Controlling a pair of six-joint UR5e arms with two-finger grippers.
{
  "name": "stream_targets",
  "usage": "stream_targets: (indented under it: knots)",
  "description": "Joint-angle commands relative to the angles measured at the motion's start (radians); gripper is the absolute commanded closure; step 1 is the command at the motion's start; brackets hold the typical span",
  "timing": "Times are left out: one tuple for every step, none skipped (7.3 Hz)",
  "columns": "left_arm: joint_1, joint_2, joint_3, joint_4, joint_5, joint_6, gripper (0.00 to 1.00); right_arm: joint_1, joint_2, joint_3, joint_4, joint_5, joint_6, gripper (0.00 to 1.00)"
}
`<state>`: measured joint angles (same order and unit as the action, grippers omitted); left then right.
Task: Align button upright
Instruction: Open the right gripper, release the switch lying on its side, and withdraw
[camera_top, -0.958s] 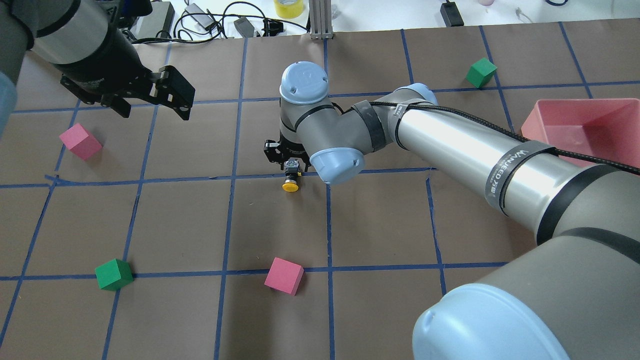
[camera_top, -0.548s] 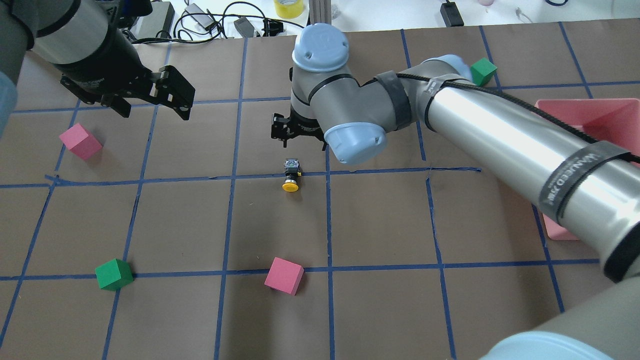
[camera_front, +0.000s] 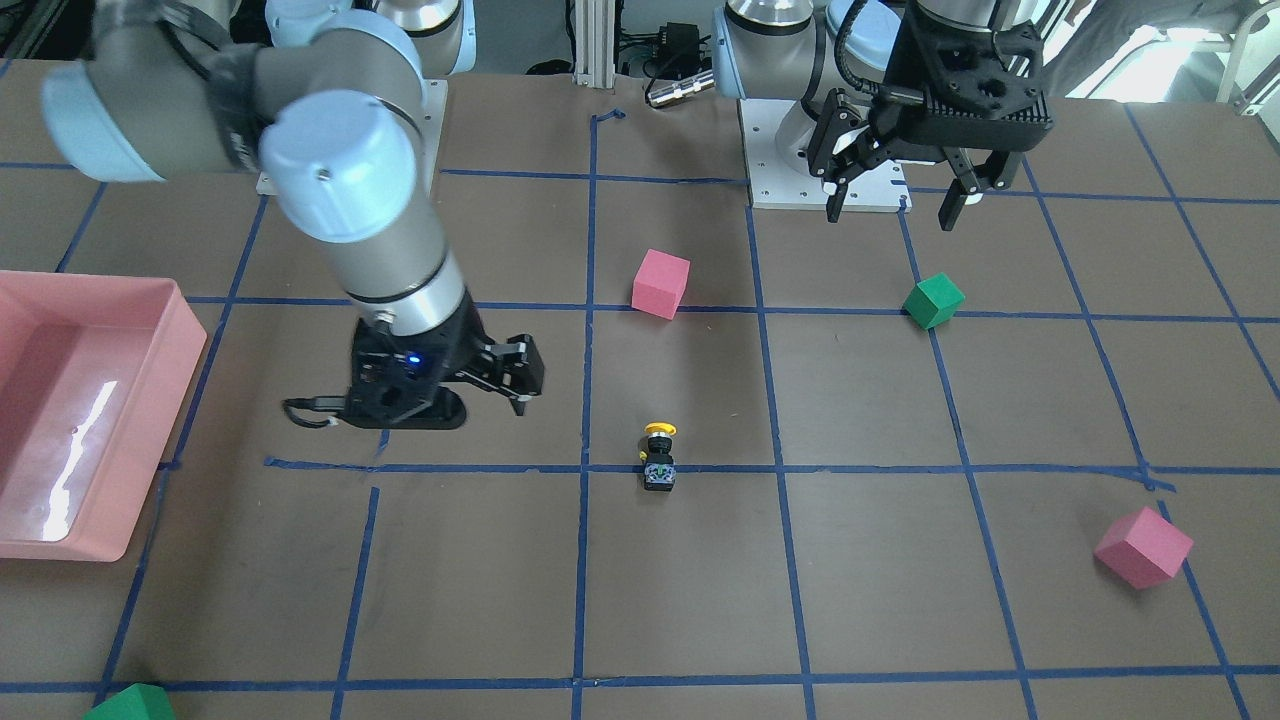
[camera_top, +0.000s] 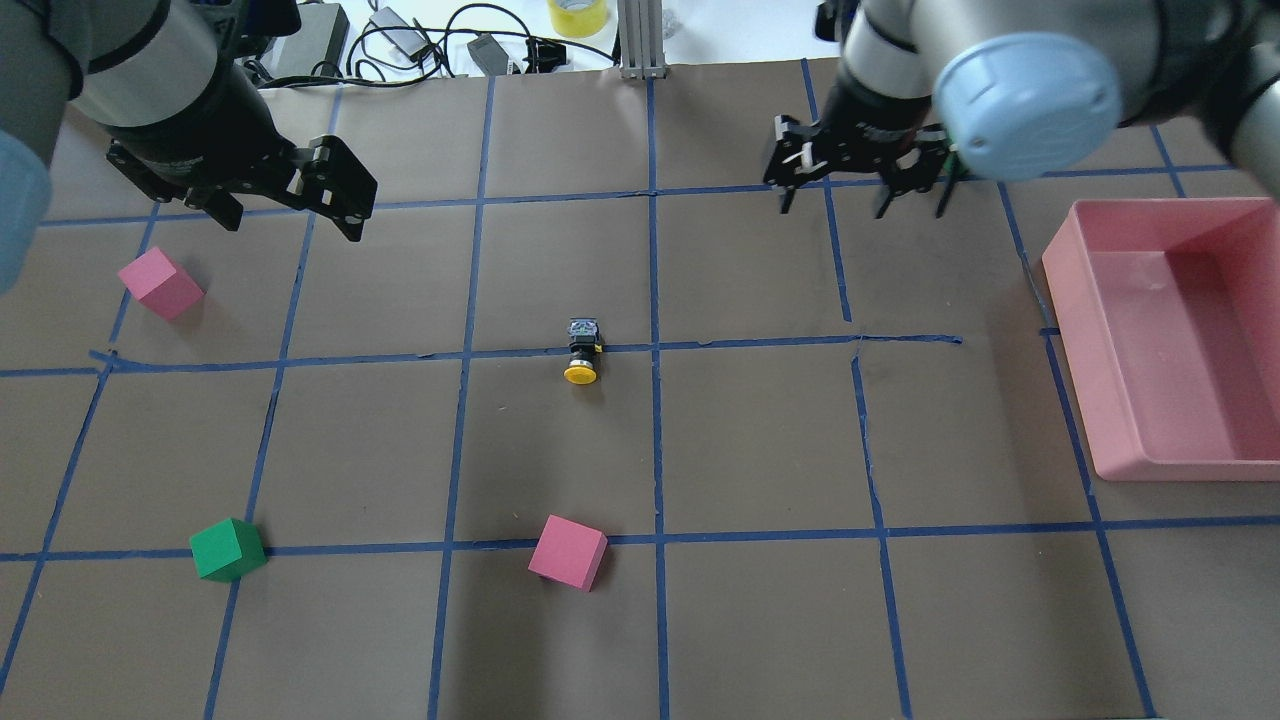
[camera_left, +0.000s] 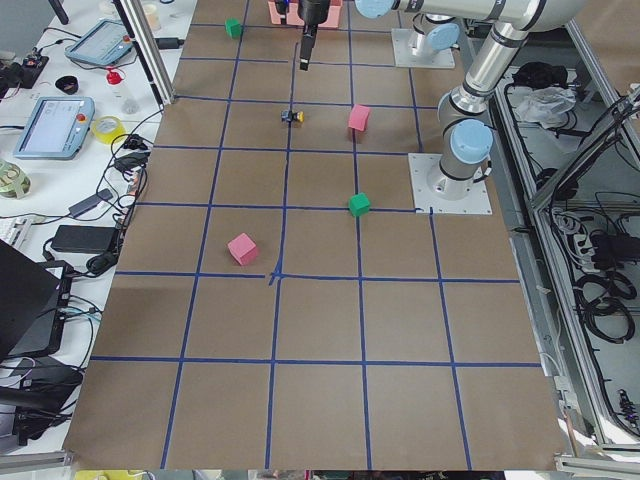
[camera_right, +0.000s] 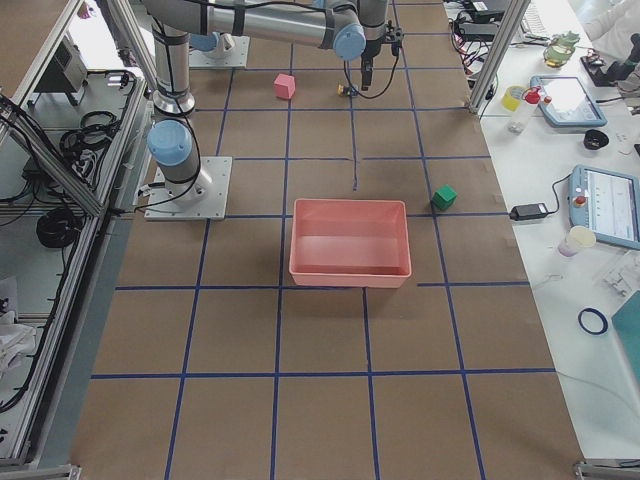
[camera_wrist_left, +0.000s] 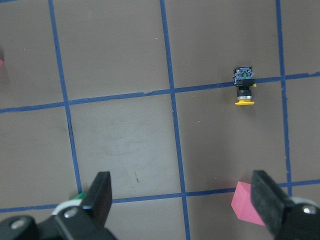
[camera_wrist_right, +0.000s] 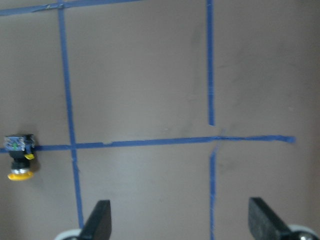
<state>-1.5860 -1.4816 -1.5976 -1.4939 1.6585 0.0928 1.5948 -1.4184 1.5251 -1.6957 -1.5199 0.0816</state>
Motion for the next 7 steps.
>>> stream_targets:
  knots:
    - [-0.006,-0.034,-0.012,0.011,0.015,-0.005,0.0,-0.059,-0.159,-0.037,0.271,-0.095,-0.065,0.0]
    - [-0.008,-0.069,-0.019,0.064,0.01,-0.016,0.0,-0.056,-0.189,-0.037,0.278,-0.095,-0.063,0.0]
    - [-0.044,-0.097,-0.051,0.078,0.016,-0.048,0.0,-0.047,-0.194,-0.036,0.278,-0.079,-0.054,0.0]
    - [-0.098,-0.112,-0.114,0.222,0.024,-0.104,0.0,-0.003,-0.192,-0.036,0.268,-0.095,-0.046,0.0]
    - [-0.127,-0.118,-0.199,0.344,0.077,-0.179,0.05,0.016,-0.185,-0.037,0.263,-0.098,-0.04,0.0]
    - [-0.147,-0.12,-0.282,0.471,0.089,-0.215,0.05,0.016,-0.182,-0.023,0.237,-0.098,-0.043,0.0]
    - [-0.173,-0.127,-0.373,0.655,0.09,-0.307,0.05,0.014,-0.18,-0.019,0.217,-0.097,-0.042,0.0]
